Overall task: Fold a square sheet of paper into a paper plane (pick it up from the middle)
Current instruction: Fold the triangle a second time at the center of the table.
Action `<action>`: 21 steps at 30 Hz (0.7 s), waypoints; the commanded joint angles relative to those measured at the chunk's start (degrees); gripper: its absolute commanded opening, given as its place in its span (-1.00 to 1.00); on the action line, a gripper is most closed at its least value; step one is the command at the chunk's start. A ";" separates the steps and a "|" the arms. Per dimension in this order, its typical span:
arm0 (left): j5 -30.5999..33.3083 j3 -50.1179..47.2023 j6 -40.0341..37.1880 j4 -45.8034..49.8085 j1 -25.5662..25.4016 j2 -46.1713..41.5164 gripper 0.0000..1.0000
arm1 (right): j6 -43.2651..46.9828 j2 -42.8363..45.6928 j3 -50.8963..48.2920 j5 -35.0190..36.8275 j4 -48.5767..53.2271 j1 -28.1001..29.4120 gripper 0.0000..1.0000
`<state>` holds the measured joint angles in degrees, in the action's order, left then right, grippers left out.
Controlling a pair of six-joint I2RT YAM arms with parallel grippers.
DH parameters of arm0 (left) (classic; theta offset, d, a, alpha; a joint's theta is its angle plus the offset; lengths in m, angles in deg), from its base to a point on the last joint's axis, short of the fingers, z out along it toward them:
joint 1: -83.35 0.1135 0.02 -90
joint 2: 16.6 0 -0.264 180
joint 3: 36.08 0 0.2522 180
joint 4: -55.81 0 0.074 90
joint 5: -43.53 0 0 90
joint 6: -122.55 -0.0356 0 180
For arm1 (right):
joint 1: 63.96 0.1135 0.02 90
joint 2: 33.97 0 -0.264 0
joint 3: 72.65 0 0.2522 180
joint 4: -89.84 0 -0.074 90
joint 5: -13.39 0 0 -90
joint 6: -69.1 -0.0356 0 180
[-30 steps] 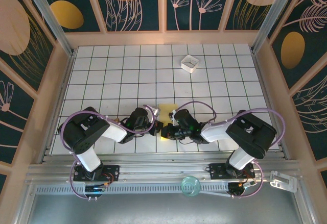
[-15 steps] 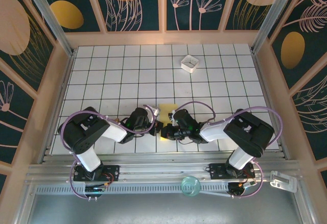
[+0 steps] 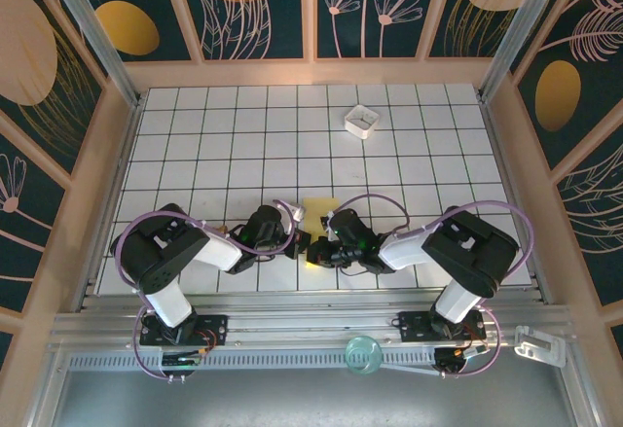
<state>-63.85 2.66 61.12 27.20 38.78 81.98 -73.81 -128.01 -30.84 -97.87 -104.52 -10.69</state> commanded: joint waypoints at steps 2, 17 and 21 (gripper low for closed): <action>4.90 -1.15 -0.89 8.49 0.46 3.28 -1.00 | 0.02 -1.86 0.60 1.30 2.19 1.01 -1.00; 6.61 -1.18 -0.98 9.57 0.47 3.15 -1.00 | 0.94 0.89 0.60 2.93 5.95 4.46 -1.00; 6.75 -1.15 -1.01 9.66 0.46 3.10 -1.00 | 0.96 1.01 0.76 3.24 6.50 5.17 -1.00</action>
<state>-63.40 2.68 61.12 27.27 38.67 81.96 -73.74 -127.62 -30.09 -94.42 -103.12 -7.01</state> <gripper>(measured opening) 0.061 0.042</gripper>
